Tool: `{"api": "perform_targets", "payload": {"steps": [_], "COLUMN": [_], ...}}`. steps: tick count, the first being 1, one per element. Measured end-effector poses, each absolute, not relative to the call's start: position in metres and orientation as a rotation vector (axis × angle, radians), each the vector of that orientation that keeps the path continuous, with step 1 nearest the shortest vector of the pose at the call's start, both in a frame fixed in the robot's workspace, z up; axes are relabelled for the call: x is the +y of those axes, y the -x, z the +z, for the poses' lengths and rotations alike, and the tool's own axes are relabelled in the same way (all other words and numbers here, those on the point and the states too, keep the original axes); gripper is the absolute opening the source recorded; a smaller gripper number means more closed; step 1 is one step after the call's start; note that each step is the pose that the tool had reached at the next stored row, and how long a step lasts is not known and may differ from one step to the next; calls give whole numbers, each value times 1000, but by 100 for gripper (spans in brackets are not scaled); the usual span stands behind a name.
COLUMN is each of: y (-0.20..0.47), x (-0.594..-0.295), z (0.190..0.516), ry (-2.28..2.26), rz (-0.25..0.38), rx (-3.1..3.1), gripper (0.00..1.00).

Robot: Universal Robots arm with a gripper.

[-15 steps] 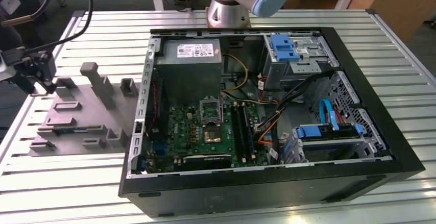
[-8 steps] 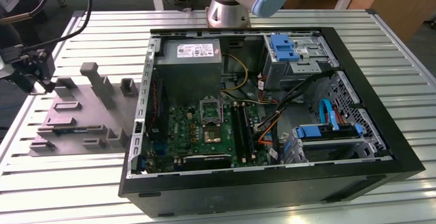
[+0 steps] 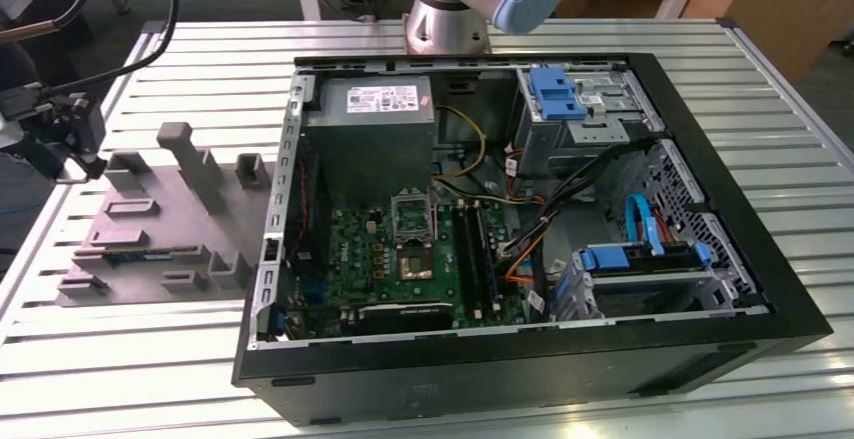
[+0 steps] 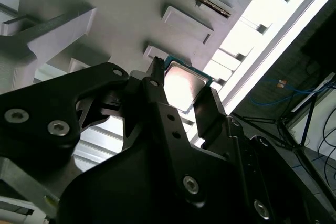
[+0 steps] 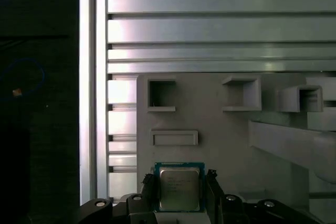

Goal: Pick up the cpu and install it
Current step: 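Pick up the cpu and move it towards the insertion slot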

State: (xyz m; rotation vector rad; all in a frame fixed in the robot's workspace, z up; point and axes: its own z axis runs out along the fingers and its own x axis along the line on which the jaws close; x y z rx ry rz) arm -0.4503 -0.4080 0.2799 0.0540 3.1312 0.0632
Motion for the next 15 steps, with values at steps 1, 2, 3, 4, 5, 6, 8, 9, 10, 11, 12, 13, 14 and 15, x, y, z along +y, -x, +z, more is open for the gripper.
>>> {"api": "perform_targets", "payload": {"steps": [1, 2, 3, 4, 5, 6, 8, 9, 10, 11, 12, 13, 14, 15], "y": [450, 450, 450, 450, 450, 450, 450, 450, 450, 450, 450, 450, 450, 450], "x": [-408, -408, -408, -408, -408, -408, -408, -408, -408, -408, -408, -408, -408, -408], "z": [280, 281, 282, 282, 283, 283, 284, 285, 285, 286, 286, 287, 287, 288], "ry": [-54, -54, -54, -54, -54, -54, -54, -54, -54, -54, -54, -54, -54, -54], "rz": [63, 63, 63, 63, 63, 63, 63, 63, 63, 63, 63, 63, 63, 63], "rx": [3131, 3131, 3131, 3131, 3131, 3131, 3131, 3131, 3131, 3131, 3131, 3131, 3131, 3131], "gripper": [47, 47, 47, 47, 47, 47, 47, 47, 47, 47, 47, 47, 47, 47]}}
